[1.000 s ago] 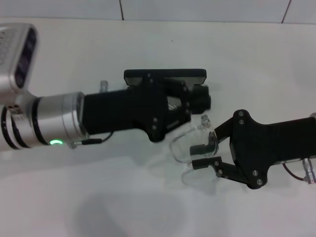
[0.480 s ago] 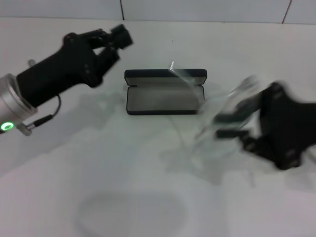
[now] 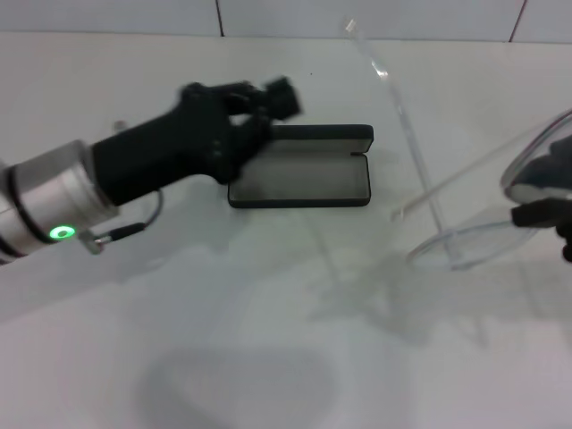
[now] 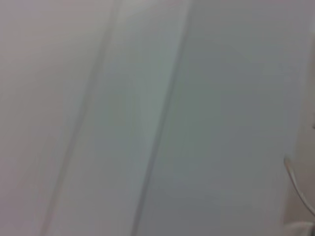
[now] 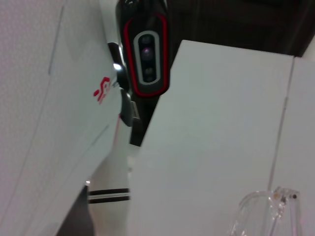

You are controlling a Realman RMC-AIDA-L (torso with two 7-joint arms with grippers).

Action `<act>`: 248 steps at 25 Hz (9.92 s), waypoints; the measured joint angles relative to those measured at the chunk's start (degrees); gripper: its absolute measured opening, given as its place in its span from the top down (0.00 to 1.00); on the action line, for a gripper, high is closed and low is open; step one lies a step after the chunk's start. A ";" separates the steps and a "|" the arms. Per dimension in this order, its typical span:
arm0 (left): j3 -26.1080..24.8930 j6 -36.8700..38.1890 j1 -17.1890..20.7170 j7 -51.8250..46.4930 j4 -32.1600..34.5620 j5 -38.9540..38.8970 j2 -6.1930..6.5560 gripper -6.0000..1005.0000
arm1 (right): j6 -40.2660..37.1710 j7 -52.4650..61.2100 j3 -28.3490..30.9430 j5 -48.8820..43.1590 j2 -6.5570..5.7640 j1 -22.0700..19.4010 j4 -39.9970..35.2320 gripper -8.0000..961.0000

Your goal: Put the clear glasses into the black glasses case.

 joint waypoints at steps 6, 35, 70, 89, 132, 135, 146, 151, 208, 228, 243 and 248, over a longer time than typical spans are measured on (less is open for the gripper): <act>4.99 0.94 -2.49 -0.11 0.36 -0.56 -0.19 0.88 | 0.44 -0.10 -1.84 -2.83 0.44 2.53 2.26 0.88; 10.44 7.78 -0.65 1.06 1.99 -5.95 -0.17 0.88 | 5.28 -0.62 -3.18 -5.80 0.44 2.93 6.02 0.88; 12.70 6.32 -1.39 0.98 2.72 -7.26 -0.26 0.88 | 10.57 -0.45 -9.24 -4.33 0.63 4.27 6.08 0.88; 14.38 7.13 -1.18 0.62 4.87 -7.96 -0.26 0.88 | 14.48 -0.21 -9.33 -4.38 0.55 4.39 6.11 0.88; 5.14 8.88 0.95 1.00 5.49 -8.21 1.14 0.89 | 16.22 -0.13 -9.95 -4.38 0.11 4.63 4.66 0.88; 3.26 8.78 3.41 0.18 5.55 -7.94 2.58 0.89 | 18.02 4.38 -9.37 -4.45 -1.08 3.98 2.12 0.88; 2.39 8.79 13.26 -1.50 6.69 -5.32 5.02 0.89 | 31.20 51.39 -3.58 -36.07 -6.16 10.57 -31.39 0.88; 2.34 9.06 14.99 -1.73 10.67 -0.47 4.18 0.89 | 25.81 67.76 -4.39 -61.90 -4.05 26.44 -35.09 0.88; 1.80 8.64 14.07 -2.56 12.00 2.42 3.07 0.89 | 57.13 67.07 -44.02 -73.53 0.98 35.46 -18.89 0.88; 1.80 8.00 12.78 -3.15 11.99 2.42 3.07 0.89 | 61.68 66.35 -45.46 -72.27 0.99 34.61 -17.27 0.88; 1.80 7.91 12.31 -3.17 11.88 2.42 3.08 0.89 | 61.78 66.85 -46.07 -71.30 0.98 34.63 -16.76 0.88; 1.80 7.91 12.32 -3.22 12.02 2.42 3.08 0.89 | 62.20 66.87 -45.78 -71.19 0.98 34.62 -16.75 0.88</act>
